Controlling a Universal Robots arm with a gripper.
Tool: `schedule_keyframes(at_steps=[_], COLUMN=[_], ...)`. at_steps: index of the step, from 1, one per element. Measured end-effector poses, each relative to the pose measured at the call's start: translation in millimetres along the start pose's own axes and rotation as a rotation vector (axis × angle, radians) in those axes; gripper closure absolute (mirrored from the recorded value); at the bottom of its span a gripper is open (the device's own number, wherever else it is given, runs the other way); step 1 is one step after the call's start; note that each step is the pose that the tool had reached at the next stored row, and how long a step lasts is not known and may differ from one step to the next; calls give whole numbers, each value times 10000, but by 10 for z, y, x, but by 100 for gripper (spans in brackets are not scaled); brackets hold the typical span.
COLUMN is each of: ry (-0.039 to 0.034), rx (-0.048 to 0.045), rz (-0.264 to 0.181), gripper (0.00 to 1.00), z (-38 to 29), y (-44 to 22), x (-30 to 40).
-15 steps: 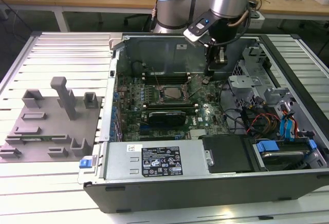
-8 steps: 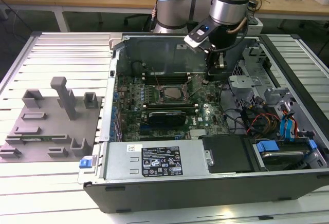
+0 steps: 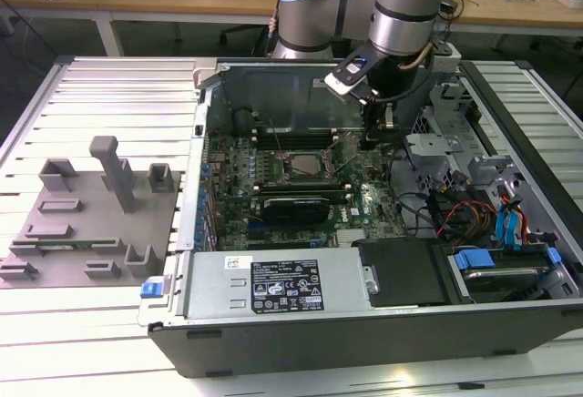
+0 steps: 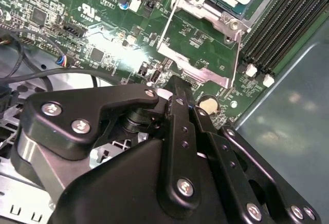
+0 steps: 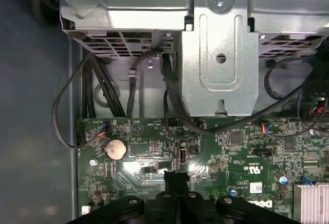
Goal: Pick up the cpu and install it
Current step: 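Close the cpu cover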
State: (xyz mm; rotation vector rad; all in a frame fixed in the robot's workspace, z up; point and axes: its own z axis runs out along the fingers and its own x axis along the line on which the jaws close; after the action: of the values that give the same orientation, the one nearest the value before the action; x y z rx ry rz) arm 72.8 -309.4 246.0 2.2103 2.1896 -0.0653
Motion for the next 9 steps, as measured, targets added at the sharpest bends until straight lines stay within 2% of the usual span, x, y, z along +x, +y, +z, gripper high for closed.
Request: schedule_keyframes(at_steps=[9], ry=[-1], rx=[2], rz=[1], gripper=[89], z=[22], y=[-4], x=[20])
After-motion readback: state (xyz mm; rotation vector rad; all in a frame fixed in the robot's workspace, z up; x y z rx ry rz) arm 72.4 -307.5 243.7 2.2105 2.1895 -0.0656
